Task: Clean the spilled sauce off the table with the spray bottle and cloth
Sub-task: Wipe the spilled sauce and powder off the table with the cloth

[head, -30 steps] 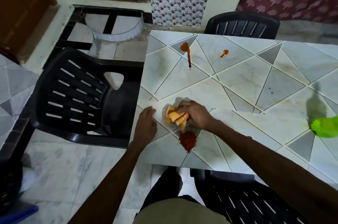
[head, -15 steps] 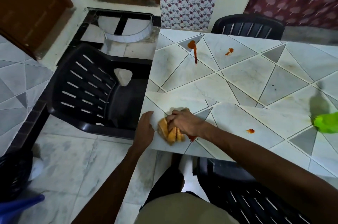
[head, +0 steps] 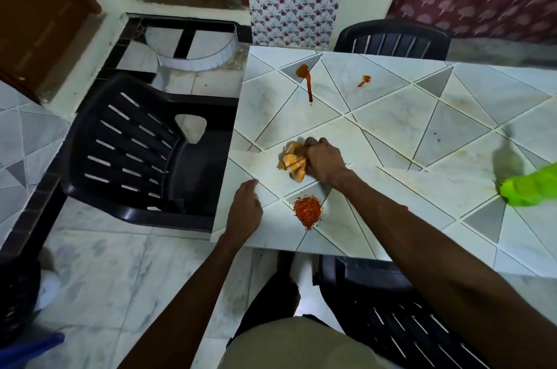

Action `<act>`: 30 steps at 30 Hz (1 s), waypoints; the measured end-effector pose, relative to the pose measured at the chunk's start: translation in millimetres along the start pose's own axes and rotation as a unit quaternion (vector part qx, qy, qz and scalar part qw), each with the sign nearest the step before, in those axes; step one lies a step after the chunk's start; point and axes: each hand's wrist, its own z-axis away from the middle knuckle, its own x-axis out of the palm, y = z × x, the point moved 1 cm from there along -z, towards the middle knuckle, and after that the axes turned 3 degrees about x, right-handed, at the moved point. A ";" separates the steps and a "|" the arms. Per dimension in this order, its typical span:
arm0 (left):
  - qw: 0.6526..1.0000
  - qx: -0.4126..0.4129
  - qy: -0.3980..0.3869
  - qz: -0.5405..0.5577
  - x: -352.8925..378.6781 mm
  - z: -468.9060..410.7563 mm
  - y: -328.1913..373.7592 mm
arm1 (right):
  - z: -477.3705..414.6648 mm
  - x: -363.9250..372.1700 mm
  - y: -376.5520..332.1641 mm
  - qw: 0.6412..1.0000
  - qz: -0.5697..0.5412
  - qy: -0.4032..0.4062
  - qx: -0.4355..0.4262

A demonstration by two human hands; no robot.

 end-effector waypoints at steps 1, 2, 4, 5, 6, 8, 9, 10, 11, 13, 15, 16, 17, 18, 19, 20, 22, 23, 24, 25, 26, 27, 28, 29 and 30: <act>1.000 0.008 -0.003 -0.012 1.3 -1.7 0.9 | 2.1 7.2 -0.7 1.000 -0.011 -0.020 0.010; 1.000 0.012 -0.003 -0.025 2.1 -3.1 1.3 | 6.4 17.0 -1.2 0.999 -0.017 -0.033 0.009; 0.999 0.021 0.003 -0.043 3.4 -7.2 0.8 | 20.0 30.6 -3.4 0.999 -0.015 -0.046 -0.019; 0.999 0.022 0.005 -0.050 3.8 -9.8 0.5 | 27.1 34.2 -4.6 0.998 -0.008 -0.054 -0.042; 0.998 0.022 0.005 -0.057 5.0 -12.9 1.1 | 32.8 36.8 -3.1 0.996 -0.010 -0.061 -0.064; 0.997 0.029 0.004 -0.069 6.9 -19.6 1.9 | 41.7 36.2 2.6 0.993 -0.031 -0.074 -0.087; 0.997 0.035 0.001 -0.071 8.4 -24.8 3.4 | 43.8 34.2 8.0 0.993 -0.052 -0.071 -0.082; 0.996 0.044 -0.003 -0.073 9.3 -29.9 5.1 | 45.1 30.2 13.3 0.992 -0.088 -0.055 -0.067; 0.996 0.056 -0.009 -0.075 11.6 -36.1 7.7 | 46.3 23.5 20.6 0.990 -0.135 -0.032 -0.039; 0.993 0.080 -0.021 -0.085 15.0 -46.9 13.5 | 48.7 7.1 37.4 0.977 -0.209 0.031 0.025; 0.990 0.096 -0.033 -0.098 19.6 -58.8 21.0 | 50.3 -10.3 64.7 0.965 -0.232 0.100 0.076; 0.988 0.104 -0.041 -0.105 22.8 -65.4 25.4 | 51.9 -18.4 80.5 0.959 -0.234 0.122 0.103; 0.986 0.112 -0.049 -0.113 25.7 -70.8 28.5 | 53.0 -24.4 96.5 0.954 -0.230 0.133 0.136; 0.984 0.119 -0.058 -0.122 28.2 -75.4 31.0 | 53.3 -26.6 113.7 0.949 -0.218 0.142 0.177; 0.981 0.127 -0.069 -0.132 31.6 -81.3 34.0 | 54.3 -28.0 132.8 0.940 -0.204 0.145 0.230; 0.978 0.132 -0.076 -0.142 33.6 -85.3 35.6 | 54.9 -27.9 149.8 0.929 -0.191 0.146 0.281; 0.973 0.141 -0.084 -0.164 37.7 -92.2 37.6 | 59.4 -22.9 179.8 0.909 -0.166 0.133 0.358; 0.971 0.141 -0.083 -0.177 38.8 -93.3 38.5 | 62.6 -19.5 188.8 0.901 -0.165 0.121 0.382; 0.969 0.139 -0.082 -0.190 40.2 -94.4 39.0 | 64.3 -15.3 193.8 0.897 -0.172 0.104 0.393; 0.967 0.137 -0.081 -0.198 41.4 -94.5 39.0 | 65.4 -11.7 193.0 0.896 -0.181 0.087 0.396; 0.966 0.137 -0.078 -0.205 42.8 -95.0 39.1 | 64.1 -7.0 189.0 0.898 -0.191 0.073 0.390; 0.965 0.136 -0.076 -0.210 44.2 -94.9 38.6 | 63.2 -1.9 179.1 0.903 -0.197 0.064 0.376; 0.965 0.134 -0.072 -0.214 45.5 -94.7 38.3 | 61.8 3.8 166.9 0.912 -0.203 0.059 0.352; 0.965 0.131 -0.068 -0.219 46.8 -95.7 39.1 | 60.5 7.9 152.3 0.921 -0.207 0.057 0.325; 0.965 0.126 -0.062 -0.223 47.9 -95.9 40.1 | 59.6 10.8 134.8 0.928 -0.218 0.051 0.298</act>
